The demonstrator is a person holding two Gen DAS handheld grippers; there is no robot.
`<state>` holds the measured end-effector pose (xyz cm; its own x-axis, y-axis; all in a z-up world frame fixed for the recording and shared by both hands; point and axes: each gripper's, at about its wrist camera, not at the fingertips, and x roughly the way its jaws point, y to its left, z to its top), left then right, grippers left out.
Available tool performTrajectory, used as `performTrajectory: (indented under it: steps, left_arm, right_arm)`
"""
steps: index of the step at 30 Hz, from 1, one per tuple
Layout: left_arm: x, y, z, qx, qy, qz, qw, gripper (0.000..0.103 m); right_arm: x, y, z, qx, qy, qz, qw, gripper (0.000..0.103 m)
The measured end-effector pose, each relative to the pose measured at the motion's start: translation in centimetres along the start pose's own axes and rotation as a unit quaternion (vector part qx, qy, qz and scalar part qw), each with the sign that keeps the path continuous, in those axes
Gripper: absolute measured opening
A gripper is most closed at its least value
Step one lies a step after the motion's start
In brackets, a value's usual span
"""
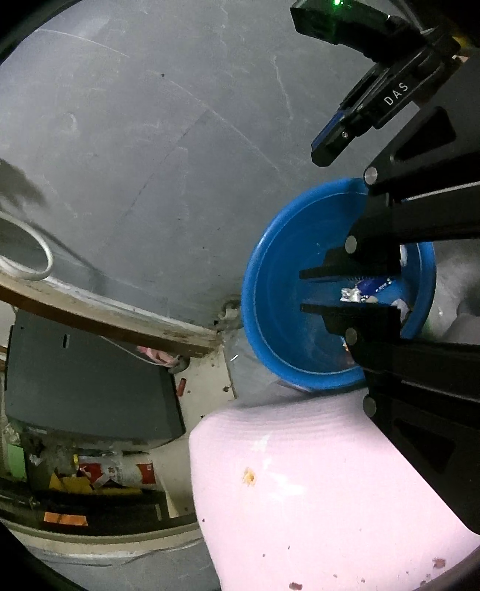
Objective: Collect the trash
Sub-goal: 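Carry both held pieces over the blue basin and open both tools, then move both open tools back over the scraps on the pink table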
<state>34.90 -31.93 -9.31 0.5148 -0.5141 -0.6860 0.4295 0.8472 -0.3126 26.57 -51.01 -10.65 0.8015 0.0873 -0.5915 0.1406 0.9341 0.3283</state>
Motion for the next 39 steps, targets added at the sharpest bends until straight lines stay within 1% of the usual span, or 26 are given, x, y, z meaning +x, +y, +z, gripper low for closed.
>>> performTrajectory:
  steps: [2, 4, 5, 6, 7, 8, 9, 12, 14, 15, 16, 18, 21, 22, 23, 28, 31, 35, 39]
  left_arm:
    - [-0.9, 0.2, 0.3, -0.002, -0.011, 0.000, 0.9999, 0.015]
    - [-2.2, 0.5, 0.5, -0.005, -0.028, -0.001, 0.9996, 0.024]
    - [-2.9, 0.5, 0.7, -0.006, -0.036, 0.000, 0.9993, 0.026]
    - [-3.9, 0.8, 0.9, -0.008, -0.050, 0.002, 0.9987, 0.032]
    - [-4.6, 0.8, 1.1, -0.009, -0.057, 0.003, 0.9983, 0.037]
    - [-5.5, 1.1, 1.3, -0.011, -0.070, 0.006, 0.9974, 0.039]
    - [-6.2, 1.3, 1.6, -0.011, -0.079, 0.009, 0.9967, 0.044]
    - [-9.1, 2.0, 2.1, -0.011, -0.112, 0.022, 0.9934, 0.056]
    - [-10.9, 2.5, 2.6, -0.011, -0.130, 0.032, 0.9909, 0.061]
    - [-12.0, 2.8, 2.7, -0.010, -0.140, 0.036, 0.9895, 0.068]
    - [-12.7, 2.9, 2.8, -0.009, -0.147, 0.041, 0.9882, 0.077]
    - [-14.5, 3.4, 2.7, -0.008, -0.167, 0.051, 0.9846, 0.085]
    - [-17.1, 4.2, 2.6, -0.005, -0.196, 0.066, 0.9783, 0.096]
    - [-18.2, 4.6, 2.5, -0.006, -0.207, 0.072, 0.9757, 0.098]
    - [-19.0, 5.0, 2.4, -0.006, -0.215, 0.076, 0.9735, 0.098]
    - [-23.1, 7.0, 1.6, -0.010, -0.245, 0.099, 0.9645, 0.100]
    - [-25.1, 8.4, 1.0, -0.011, -0.259, 0.116, 0.9588, 0.100]
    - [-27.2, 10.0, 0.1, -0.016, -0.270, 0.139, 0.9525, 0.101]
    - [-28.8, 12.4, -1.3, -0.024, -0.276, 0.164, 0.9467, 0.101]
  right_arm:
    - [-0.4, 0.4, 0.2, -0.004, -0.007, 0.001, 1.000, 0.026]
    - [-1.1, 1.1, 0.6, -0.012, -0.020, 0.001, 1.000, 0.026]
    - [-1.5, 1.5, 0.8, -0.016, -0.027, 0.002, 1.000, 0.027]
    - [-2.0, 2.0, 1.1, -0.021, -0.034, 0.002, 0.999, 0.028]
    - [-2.5, 2.4, 1.3, -0.025, -0.042, 0.000, 0.999, 0.040]
    - [-2.8, 2.7, 1.5, -0.027, -0.050, 0.000, 0.998, 0.056]
    - [-3.6, 3.3, 1.8, -0.031, -0.064, 0.001, 0.997, 0.058]
    - [-4.9, 4.8, 2.5, -0.048, -0.084, 0.003, 0.995, 0.063]
    - [-6.0, 6.1, 3.0, -0.059, -0.104, 0.007, 0.993, 0.071]
    - [-6.5, 6.7, 3.2, -0.065, -0.112, 0.009, 0.991, 0.073]
    - [-7.1, 7.4, 3.4, -0.071, -0.121, 0.012, 0.990, 0.078]
    - [-7.9, 8.6, 3.8, -0.082, -0.137, 0.017, 0.987, 0.083]
    - [-9.4, 10.7, 4.0, -0.100, -0.164, 0.024, 0.981, 0.095]
    - [-9.5, 11.2, 4.0, -0.103, -0.171, 0.025, 0.980, 0.102]
    - [-10.0, 12.0, 4.0, -0.107, -0.182, 0.030, 0.977, 0.103]
    - [-11.2, 15.0, 3.9, -0.121, -0.205, 0.049, 0.970, 0.103]
    - [-11.7, 16.7, 3.6, -0.129, -0.212, 0.060, 0.967, 0.103]
    - [-11.6, 19.2, 3.0, -0.140, -0.213, 0.078, 0.964, 0.103]
    - [-10.7, 22.0, 1.9, -0.152, -0.202, 0.098, 0.963, 0.103]
